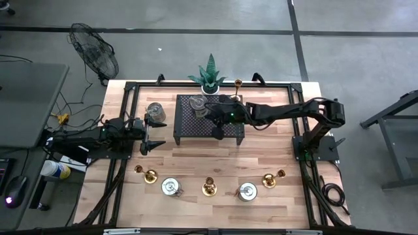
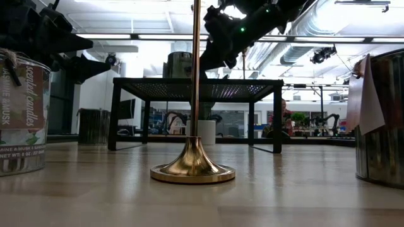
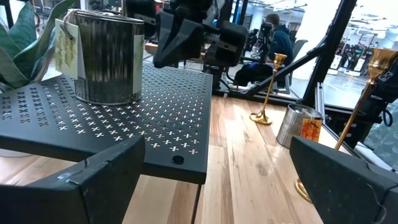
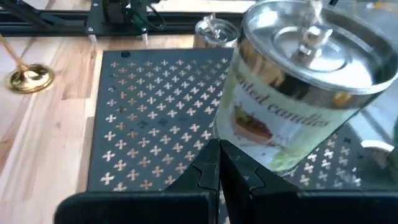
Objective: Pick & Place candle stick holders
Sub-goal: Put the silver scented candle on the shelf
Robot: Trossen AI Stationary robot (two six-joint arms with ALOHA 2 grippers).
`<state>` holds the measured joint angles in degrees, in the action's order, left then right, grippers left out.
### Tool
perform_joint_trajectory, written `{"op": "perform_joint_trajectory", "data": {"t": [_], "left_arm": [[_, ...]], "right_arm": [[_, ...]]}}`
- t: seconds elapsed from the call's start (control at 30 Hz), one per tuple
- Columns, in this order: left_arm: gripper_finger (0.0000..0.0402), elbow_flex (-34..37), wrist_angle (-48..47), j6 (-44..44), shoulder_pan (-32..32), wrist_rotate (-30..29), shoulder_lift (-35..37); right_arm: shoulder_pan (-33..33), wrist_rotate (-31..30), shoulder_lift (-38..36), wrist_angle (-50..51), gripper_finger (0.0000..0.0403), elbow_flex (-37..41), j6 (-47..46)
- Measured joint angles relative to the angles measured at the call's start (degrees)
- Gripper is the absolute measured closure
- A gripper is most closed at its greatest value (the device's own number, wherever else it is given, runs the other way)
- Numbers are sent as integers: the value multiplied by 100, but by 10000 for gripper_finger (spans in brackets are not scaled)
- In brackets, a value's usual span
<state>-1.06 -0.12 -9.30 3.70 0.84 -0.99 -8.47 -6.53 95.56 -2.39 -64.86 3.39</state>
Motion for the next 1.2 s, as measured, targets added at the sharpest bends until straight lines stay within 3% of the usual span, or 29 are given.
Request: {"op": "perform_joint_trajectory", "data": {"t": [0.4,0.63,0.97,1.2], "left_arm": [[9,0,1,0,2,1,1],[9,1,0,-1,1,1,1],[9,2,1,0,2,1,1],[9,7,2,0,0,2,2]], "right_arm": [[0,-238,433,-766,403,-18,161],[-46,-205,840,-881,403,-526,162],[92,140,861,-341,403,-955,57],[223,-209,617,443,403,-871,-401]]}}
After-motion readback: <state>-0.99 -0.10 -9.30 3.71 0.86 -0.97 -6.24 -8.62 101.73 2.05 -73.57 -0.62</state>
